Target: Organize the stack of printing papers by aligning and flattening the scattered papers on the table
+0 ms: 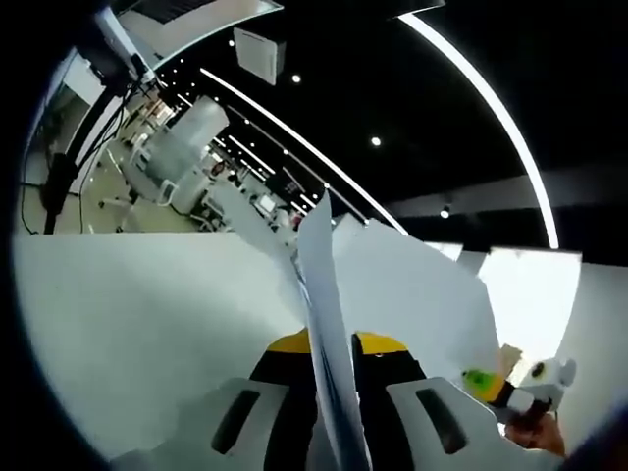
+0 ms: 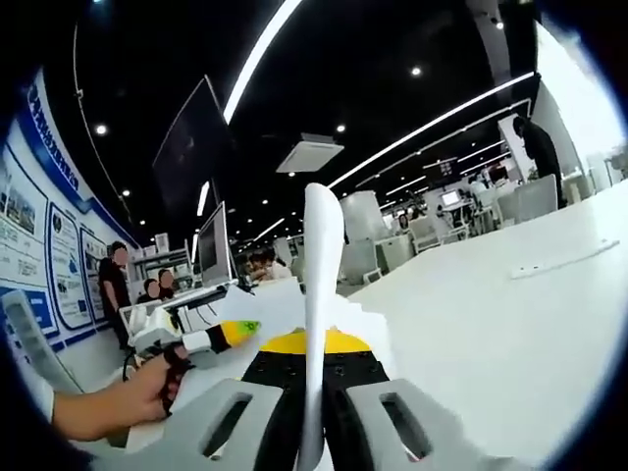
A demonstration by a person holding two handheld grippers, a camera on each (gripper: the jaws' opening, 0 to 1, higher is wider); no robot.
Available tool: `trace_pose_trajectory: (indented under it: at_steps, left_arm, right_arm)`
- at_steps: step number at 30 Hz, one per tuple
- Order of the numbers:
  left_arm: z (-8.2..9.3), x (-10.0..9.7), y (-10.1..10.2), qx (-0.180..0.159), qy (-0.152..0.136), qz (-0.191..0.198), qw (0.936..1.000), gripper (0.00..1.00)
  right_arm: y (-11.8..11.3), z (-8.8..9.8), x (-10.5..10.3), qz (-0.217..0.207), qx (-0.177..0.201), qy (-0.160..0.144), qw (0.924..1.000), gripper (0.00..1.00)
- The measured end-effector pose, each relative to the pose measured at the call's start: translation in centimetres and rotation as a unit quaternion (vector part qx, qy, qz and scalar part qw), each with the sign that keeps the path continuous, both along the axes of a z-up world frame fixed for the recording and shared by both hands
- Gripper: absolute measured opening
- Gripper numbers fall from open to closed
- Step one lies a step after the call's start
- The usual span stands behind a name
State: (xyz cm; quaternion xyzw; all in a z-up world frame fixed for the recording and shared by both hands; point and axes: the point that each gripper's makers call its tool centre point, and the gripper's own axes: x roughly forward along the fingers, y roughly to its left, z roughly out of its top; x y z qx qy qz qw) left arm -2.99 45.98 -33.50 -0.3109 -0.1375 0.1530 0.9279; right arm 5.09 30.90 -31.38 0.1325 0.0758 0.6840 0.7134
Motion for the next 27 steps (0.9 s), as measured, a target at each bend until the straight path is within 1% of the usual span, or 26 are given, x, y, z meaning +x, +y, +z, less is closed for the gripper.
trace_pose_trajectory:
  at_steps: [2,4,7,15,22,27]
  left_arm:
    - [0.0,0.0,0.0,-0.001,-0.001,0.000,1.0000,0.17]
    - [0.0,-0.1,0.1,-0.002,-0.001,0.001,1.0000,0.17]
    - [0.0,-0.1,0.0,-0.003,-0.002,0.000,1.0000,0.17]
    - [0.0,0.0,0.0,-0.005,-0.002,0.001,1.0000,0.17]
    - [0.0,0.0,0.0,-0.005,-0.002,0.002,1.0000,0.17]
    - [0.0,-0.1,0.1,-0.006,-0.001,0.003,1.0000,0.17]
  right_arm:
    - [0.1,0.0,-0.2,0.001,0.000,-0.001,1.0000,0.00]
    - [0.0,0.7,-0.5,0.007,0.016,-0.005,0.9998,0.00]
    - [0.0,1.2,-0.8,0.010,0.030,-0.011,0.9994,0.00]
    - [0.3,1.1,-2.0,0.024,0.028,-0.008,0.9993,0.00]
    - [0.4,0.2,-2.7,0.025,0.020,0.022,0.9993,0.00]
    - [0.4,0.1,-3.4,0.026,0.029,0.037,0.9985,0.00]
